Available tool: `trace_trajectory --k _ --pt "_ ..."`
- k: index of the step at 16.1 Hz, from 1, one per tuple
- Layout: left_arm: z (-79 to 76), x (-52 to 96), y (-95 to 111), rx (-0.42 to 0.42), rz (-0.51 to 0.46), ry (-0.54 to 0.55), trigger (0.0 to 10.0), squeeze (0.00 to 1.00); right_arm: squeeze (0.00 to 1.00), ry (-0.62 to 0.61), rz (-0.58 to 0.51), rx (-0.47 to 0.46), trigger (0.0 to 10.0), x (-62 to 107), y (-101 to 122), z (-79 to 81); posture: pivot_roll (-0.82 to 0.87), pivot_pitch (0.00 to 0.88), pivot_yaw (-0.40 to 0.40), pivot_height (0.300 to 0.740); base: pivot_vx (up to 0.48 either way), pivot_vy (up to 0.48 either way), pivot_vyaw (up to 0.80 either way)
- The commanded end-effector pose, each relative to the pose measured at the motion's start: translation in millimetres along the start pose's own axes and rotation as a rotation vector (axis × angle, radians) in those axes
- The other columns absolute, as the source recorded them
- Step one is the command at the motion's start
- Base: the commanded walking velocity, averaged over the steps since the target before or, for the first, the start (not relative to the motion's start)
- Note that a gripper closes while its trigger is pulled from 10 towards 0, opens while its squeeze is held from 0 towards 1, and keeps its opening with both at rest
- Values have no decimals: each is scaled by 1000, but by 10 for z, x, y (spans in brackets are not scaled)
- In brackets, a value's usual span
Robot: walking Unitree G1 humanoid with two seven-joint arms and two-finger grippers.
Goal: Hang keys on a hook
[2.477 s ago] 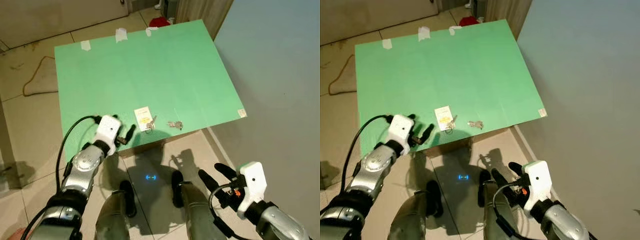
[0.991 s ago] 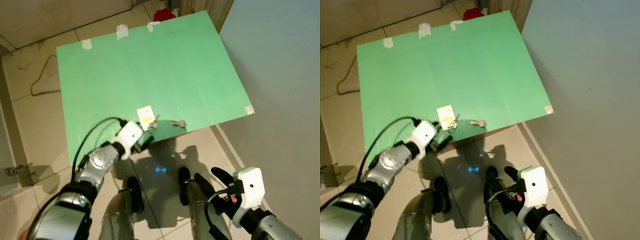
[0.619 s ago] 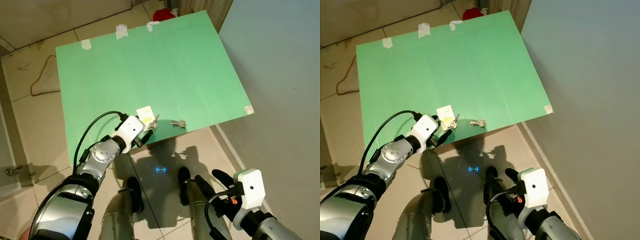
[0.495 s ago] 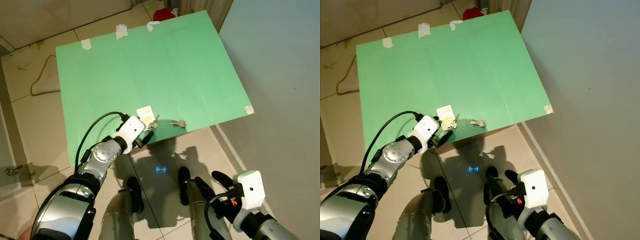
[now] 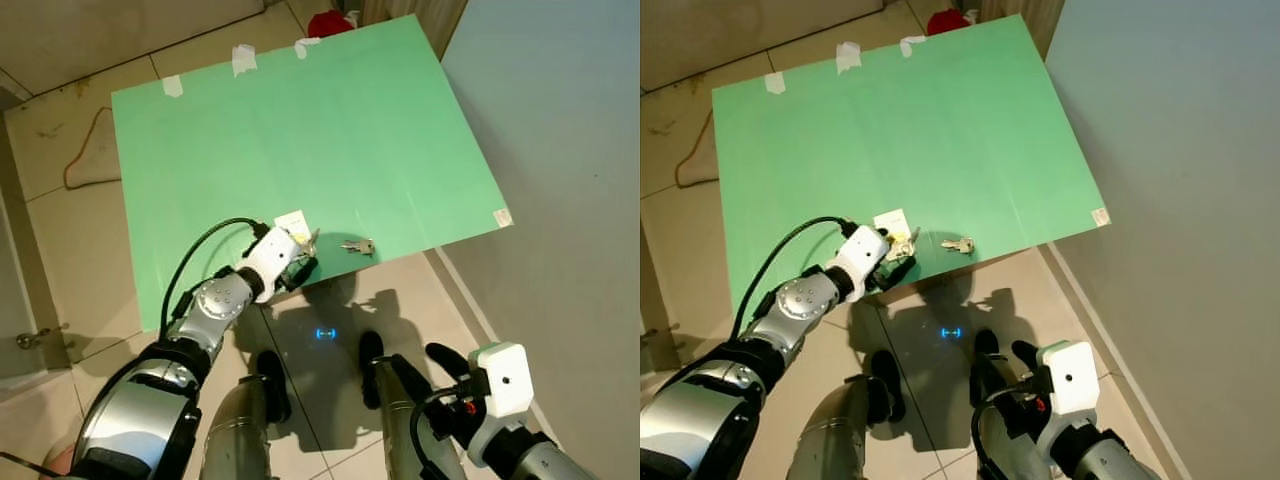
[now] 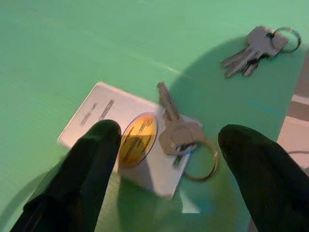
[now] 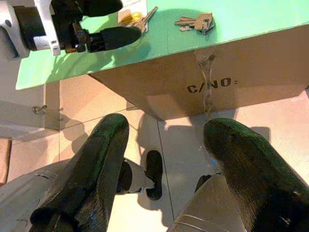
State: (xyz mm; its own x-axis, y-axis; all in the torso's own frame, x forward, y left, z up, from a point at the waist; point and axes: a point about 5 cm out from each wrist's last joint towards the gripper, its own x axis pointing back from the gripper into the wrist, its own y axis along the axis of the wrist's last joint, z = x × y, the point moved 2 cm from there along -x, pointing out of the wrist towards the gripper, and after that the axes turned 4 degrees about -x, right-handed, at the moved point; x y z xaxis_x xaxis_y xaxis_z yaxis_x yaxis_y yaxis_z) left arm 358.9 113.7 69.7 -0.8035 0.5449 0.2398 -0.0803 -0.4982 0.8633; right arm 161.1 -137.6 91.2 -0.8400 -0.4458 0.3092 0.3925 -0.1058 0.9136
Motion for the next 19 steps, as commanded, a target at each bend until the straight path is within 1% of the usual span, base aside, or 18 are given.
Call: trace_trajectory --k 1,5,7,9,10,13,16,17,18,19 --pt "-105 20 -91 12 32 -38 10000 0 0 -4 26 -18 10000 62 -48 35 -430 483 49 740 0 0 0" --pt "-191 -5 -69 39 17 -60 10000 0 0 -4 27 -20 10000 60 -46 43 -426 487 48 740 0 0 0" --pt "-230 0 -94 45 25 -69 10000 0 0 -2 28 -22 10000 58 -49 49 -423 489 48 740 0 0 0" --pt "-311 33 -148 60 27 -75 10000 0 0 1 31 -24 10000 59 -56 46 -415 491 48 740 0 0 0" --pt "-313 36 -154 68 28 -69 10000 0 0 1 32 -25 10000 57 -57 46 -414 492 47 740 0 0 0" --pt "-305 40 -149 49 23 -45 10000 0 0 10 36 -29 10000 26 -71 58 -399 493 46 740 0 0 0" --pt "-262 85 -227 14 62 -25 10000 0 0 15 35 -29 10000 2 -60 55 -399 490 43 740 0 0 0" --pt "-244 115 -316 20 119 -22 10000 0 0 15 35 -27 10000 4 -54 45 -402 491 39 740 0 0 0" --pt "-246 121 -337 26 132 -24 10000 0 0 15 35 -26 10000 6 -53 45 -405 492 37 740 0 0 0" --pt "-266 129 -381 56 162 -32 10000 0 0 15 37 -26 10000 13 -54 51 -408 492 35 740 0 0 0"
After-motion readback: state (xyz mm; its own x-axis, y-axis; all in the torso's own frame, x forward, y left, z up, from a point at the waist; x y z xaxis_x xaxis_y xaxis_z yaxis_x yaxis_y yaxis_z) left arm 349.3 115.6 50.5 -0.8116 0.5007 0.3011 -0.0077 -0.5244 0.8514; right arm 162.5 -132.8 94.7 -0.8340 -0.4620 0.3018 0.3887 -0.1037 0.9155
